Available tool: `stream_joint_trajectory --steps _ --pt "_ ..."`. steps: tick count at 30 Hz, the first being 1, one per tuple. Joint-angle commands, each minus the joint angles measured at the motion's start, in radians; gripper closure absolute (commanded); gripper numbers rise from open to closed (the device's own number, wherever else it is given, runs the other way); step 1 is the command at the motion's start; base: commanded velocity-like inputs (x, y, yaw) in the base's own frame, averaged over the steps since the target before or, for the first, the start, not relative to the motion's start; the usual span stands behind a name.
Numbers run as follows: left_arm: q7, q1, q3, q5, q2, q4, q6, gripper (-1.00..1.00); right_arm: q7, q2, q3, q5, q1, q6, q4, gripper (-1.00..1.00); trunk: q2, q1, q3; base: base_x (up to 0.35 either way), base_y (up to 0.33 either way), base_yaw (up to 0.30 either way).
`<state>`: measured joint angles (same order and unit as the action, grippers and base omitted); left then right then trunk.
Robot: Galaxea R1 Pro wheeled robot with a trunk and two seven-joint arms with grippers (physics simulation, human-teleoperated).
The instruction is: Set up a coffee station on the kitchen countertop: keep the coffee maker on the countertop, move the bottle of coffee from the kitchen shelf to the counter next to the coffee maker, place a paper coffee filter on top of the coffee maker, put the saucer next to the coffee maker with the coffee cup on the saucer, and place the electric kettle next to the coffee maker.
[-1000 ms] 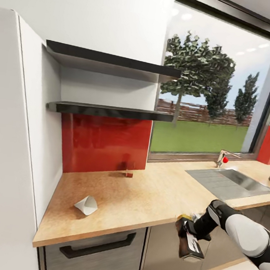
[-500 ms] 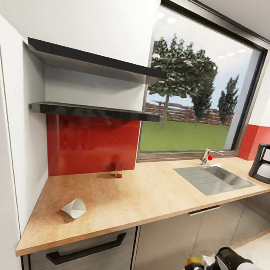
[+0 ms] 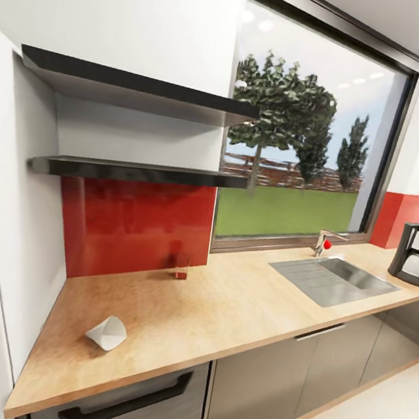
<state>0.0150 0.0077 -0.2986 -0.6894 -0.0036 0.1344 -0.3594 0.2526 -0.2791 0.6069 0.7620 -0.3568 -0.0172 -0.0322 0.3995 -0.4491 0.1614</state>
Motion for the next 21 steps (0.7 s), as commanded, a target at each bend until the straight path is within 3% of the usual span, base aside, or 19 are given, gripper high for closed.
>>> stream_joint_trajectory --steps 1,5,7,12,17,21 --pt "0.001 0.0 -0.008 -0.009 -0.009 0.0 -0.006 -1.0 -0.024 -0.001 0.011 -0.026 0.014 -0.015 -0.003 1.0 0.0 -0.001 -0.001 0.331 0.0 -0.132" --pt "0.001 0.0 -0.01 -0.009 -0.022 -0.006 -0.011 -1.0 -0.091 -0.006 0.011 -0.136 0.071 -0.085 -0.002 1.0 0.0 -0.001 -0.007 0.332 -0.02 -0.153" --pt "0.001 0.0 -0.012 -0.006 -0.027 -0.012 -0.012 -1.0 -0.128 -0.001 0.011 -0.158 0.084 -0.106 -0.003 1.0 0.0 -0.001 -0.009 0.276 -0.152 -0.073" --pt "0.0 0.001 -0.014 0.002 -0.031 -0.014 -0.012 -1.0 -0.143 0.022 0.011 -0.165 0.101 -0.115 -0.002 1.0 0.0 -0.001 -0.01 0.195 -0.23 -0.019" --pt "0.002 0.0 -0.015 0.019 -0.033 -0.015 -0.01 -1.0 -0.146 0.026 0.011 -0.165 0.106 -0.116 -0.002 1.0 0.0 -0.001 -0.01 0.112 -0.271 -0.002" --pt "0.002 0.0 -0.013 0.067 -0.038 -0.015 -0.009 -1.0 -0.177 0.027 0.011 -0.166 0.108 -0.116 -0.002 1.0 0.0 -0.001 -0.01 0.03 -0.304 0.069"
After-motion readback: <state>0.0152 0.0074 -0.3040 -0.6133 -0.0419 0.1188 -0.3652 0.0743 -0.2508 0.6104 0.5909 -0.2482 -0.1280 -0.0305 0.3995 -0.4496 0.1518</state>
